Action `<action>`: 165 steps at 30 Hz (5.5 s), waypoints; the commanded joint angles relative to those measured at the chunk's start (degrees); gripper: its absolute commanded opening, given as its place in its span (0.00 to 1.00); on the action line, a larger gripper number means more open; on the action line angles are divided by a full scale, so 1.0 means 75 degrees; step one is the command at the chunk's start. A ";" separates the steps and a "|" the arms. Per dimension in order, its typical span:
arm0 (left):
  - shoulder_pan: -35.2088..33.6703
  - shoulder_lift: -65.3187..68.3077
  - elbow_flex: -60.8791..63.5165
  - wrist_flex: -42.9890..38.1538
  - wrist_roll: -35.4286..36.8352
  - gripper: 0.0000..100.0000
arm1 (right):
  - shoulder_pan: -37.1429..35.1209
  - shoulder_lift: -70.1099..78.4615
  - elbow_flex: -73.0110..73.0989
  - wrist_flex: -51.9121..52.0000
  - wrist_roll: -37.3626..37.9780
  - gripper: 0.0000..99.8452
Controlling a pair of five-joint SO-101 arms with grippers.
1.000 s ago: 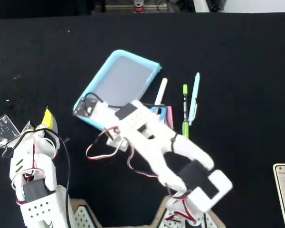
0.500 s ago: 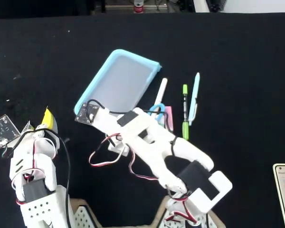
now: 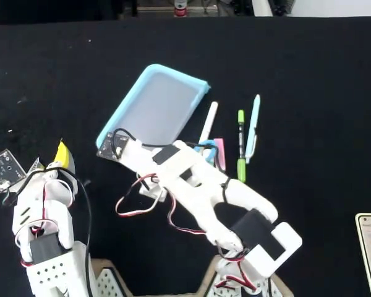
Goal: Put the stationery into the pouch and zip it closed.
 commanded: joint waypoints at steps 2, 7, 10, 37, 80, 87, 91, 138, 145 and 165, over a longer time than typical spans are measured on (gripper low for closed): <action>0.0088 -0.0070 -0.0100 -0.0105 0.0047 0.22 | 0.0234 -0.0862 -0.0076 0.0070 -0.0399 0.01; 0.0088 -0.0070 -0.0100 -0.0117 0.0047 0.22 | 0.0445 -0.2092 -0.0018 0.0410 -0.0457 0.01; 0.0088 -0.0070 -0.0100 -0.0129 0.0047 0.22 | 0.0527 -0.2655 -0.0064 0.0492 -0.0457 0.01; 0.0100 0.0000 -0.2092 0.0223 -0.0270 0.22 | 0.0527 -0.5585 -0.1764 0.1137 0.1032 0.01; 0.3347 0.6916 -0.6382 0.1465 -0.1958 0.22 | 0.0445 -0.6758 -0.2620 0.1829 0.0258 0.01; 0.4132 0.6916 -0.6418 0.1653 -0.1946 0.22 | 0.0445 -0.6711 -0.2596 0.1407 -0.0270 0.01; 0.4437 0.6916 -0.6418 0.1653 -0.1946 0.22 | 0.0445 -0.6758 -0.2620 0.1371 -0.0258 0.01; 0.4648 0.3868 -0.4941 0.2731 -0.2368 0.22 | -0.0129 -0.7566 -0.2913 0.3012 -0.0856 0.01; 0.3499 0.3833 -0.5023 0.2544 -0.2321 0.22 | -0.0141 -0.7203 -0.2702 0.1840 -0.0856 0.01; 0.3452 0.3903 -0.6898 0.3341 -0.3059 0.22 | -0.0152 -0.8070 -0.0979 0.2286 -0.0832 0.01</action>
